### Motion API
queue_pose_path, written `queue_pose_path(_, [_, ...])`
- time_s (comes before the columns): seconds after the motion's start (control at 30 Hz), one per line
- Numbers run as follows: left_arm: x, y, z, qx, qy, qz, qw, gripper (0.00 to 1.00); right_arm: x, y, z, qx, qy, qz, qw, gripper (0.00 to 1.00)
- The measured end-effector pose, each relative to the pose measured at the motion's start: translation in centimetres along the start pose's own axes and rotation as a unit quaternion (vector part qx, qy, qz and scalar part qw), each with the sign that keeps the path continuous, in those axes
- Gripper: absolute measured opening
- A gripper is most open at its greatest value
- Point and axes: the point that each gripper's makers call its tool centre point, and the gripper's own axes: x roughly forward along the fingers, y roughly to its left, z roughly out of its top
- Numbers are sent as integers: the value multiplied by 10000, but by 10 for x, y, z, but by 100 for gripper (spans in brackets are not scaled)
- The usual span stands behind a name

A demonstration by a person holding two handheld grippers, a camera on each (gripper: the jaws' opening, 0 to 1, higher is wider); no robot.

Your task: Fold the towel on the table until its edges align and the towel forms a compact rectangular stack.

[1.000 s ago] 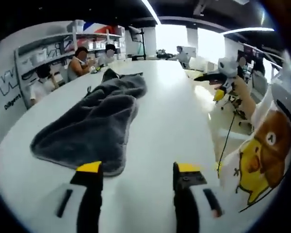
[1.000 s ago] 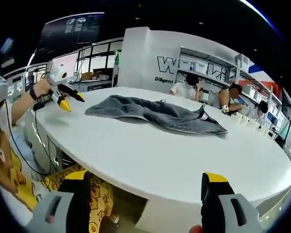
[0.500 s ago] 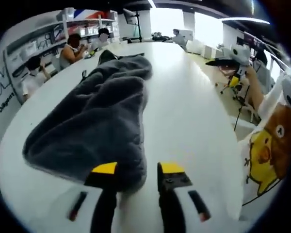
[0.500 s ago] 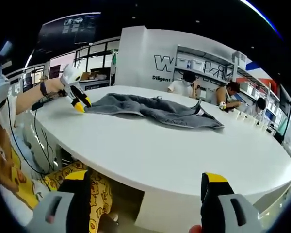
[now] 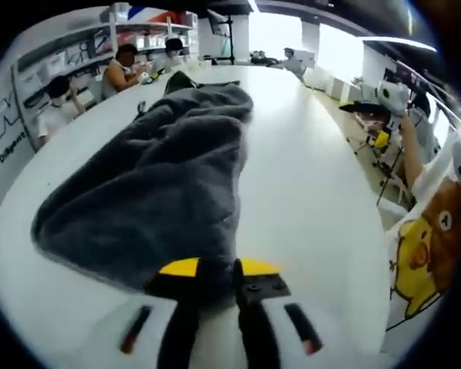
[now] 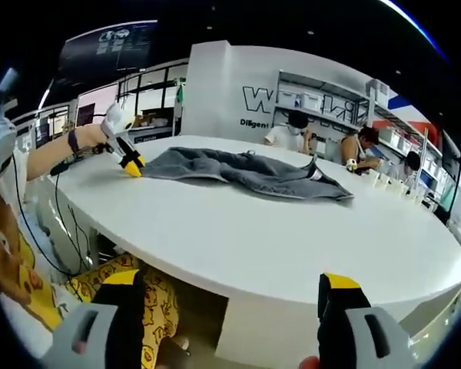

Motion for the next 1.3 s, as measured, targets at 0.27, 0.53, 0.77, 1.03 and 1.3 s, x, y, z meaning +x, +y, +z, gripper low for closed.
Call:
queue_pose_path(0.27, [-3,12,-19,-188,1,82,9998,6,-1,1,-1,15,13,-15,10000,98])
queue_pose_path(0.53, [-42,28,-47,-326,-188,292,9989,5,1,1,0,3,11,-35,10000,98])
queue_pose_path(0.77, [-86,28,-84,-461,-214,621,9968,5,2,4,2,-49,-14,5,10000,98])
queue_pose_path(1.03, [-130,2,-141,-613,85,1023,9928,5,1,5,3,-165,-31,98,9998,98])
queue_pose_path(1.3, [-156,-25,-192,-794,314,1288,9880,5,5,6,2,-211,-26,178,9996,98])
